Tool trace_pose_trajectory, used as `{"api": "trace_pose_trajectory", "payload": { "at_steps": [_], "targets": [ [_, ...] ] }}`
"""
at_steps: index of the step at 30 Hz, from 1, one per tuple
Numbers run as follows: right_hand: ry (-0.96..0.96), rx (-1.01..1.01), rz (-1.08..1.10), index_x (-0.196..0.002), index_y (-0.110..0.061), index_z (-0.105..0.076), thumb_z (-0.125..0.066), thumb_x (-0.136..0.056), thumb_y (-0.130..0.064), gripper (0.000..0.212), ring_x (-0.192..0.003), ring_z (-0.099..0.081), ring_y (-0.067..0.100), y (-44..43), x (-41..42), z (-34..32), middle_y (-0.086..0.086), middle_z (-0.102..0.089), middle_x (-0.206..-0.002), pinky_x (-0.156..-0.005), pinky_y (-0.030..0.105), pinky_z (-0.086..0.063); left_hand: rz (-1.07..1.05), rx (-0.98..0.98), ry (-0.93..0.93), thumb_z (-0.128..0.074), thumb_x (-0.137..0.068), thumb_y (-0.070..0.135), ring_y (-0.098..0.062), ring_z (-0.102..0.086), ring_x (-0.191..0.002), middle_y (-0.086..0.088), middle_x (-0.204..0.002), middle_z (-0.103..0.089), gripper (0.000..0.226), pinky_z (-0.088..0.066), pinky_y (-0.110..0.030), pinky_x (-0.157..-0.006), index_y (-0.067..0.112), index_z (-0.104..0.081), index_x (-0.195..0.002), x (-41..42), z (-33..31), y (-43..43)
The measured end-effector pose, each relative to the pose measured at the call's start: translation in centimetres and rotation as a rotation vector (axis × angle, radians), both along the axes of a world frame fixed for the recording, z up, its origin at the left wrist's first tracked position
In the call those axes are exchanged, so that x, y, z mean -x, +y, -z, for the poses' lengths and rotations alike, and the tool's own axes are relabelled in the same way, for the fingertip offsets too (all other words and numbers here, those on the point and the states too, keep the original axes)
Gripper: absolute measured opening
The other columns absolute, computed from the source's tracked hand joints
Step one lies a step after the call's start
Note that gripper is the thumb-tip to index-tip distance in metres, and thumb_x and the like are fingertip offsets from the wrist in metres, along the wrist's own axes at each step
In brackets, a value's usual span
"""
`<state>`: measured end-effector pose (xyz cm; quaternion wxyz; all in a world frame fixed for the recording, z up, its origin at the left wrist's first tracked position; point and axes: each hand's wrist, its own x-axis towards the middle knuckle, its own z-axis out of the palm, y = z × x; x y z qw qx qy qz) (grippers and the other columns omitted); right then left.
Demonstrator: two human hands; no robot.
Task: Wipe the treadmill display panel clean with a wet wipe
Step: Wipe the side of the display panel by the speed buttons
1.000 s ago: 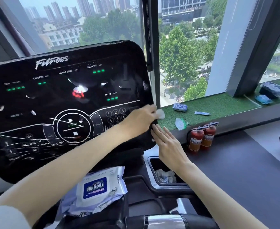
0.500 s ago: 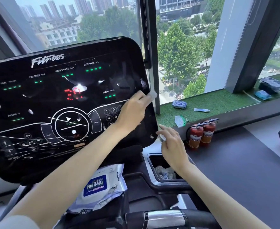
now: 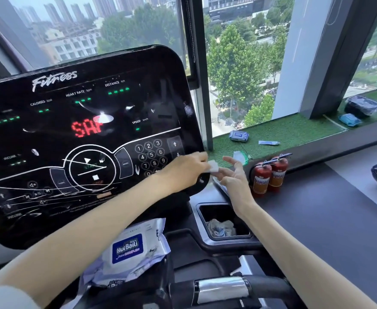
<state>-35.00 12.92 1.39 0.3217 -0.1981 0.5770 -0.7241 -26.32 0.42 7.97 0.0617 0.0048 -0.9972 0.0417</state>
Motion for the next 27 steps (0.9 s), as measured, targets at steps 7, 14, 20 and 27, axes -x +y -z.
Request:
{"api": "trace_pose_trajectory", "payload": {
  "at_steps": [7,14,20,27],
  "targets": [
    [0.080,-0.063,-0.047,-0.127,-0.025,-0.039,-0.031,-0.077,0.021,0.068,-0.106,-0.057,0.019,-0.3,0.6,0.4,0.013,-0.054,-0.115,-0.096,0.035,-0.043,0.089,0.091,-0.018,-0.052,-0.076,-0.013,-0.021,-0.050,-0.085,-0.007,-0.096,-0.051,0.042,-0.049,-0.032,-0.055,0.010,-0.060,-0.111,-0.6,0.2,-0.2],
    [0.277,-0.156,-0.030,-0.131,-0.022,-0.038,-0.033,-0.076,0.019,0.068,-0.111,-0.053,0.015,-1.0,0.8,0.9,0.006,-0.052,-0.119,-0.088,0.021,-0.042,-0.031,0.054,0.136,-0.051,-0.081,-0.012,-0.012,-0.035,-0.071,0.001,-0.083,-0.039,0.038,-0.035,-0.024,-0.053,0.010,-0.063,-0.111,0.1,-0.9,-0.9],
    [0.336,-0.177,-0.004,-0.122,-0.032,-0.043,-0.036,-0.075,0.017,0.068,-0.107,-0.056,0.014,-1.1,0.6,1.4,0.002,-0.058,-0.109,-0.092,0.030,-0.045,-0.038,0.100,0.143,-0.050,-0.077,-0.014,-0.015,-0.036,-0.073,-0.006,-0.088,-0.047,0.047,-0.037,-0.025,-0.051,0.010,-0.059,-0.116,-0.2,-0.9,-1.2],
    [0.385,-0.185,0.096,-0.126,-0.018,-0.046,-0.033,-0.071,0.020,0.068,-0.108,-0.052,0.017,-0.5,0.7,-0.5,0.005,-0.056,-0.110,-0.090,0.027,-0.042,0.016,0.054,-0.258,-0.049,-0.081,-0.005,-0.020,-0.052,-0.088,-0.002,-0.095,-0.050,0.024,-0.039,-0.031,-0.060,0.009,-0.064,-0.094,0.1,0.5,0.4]
  ]
}}
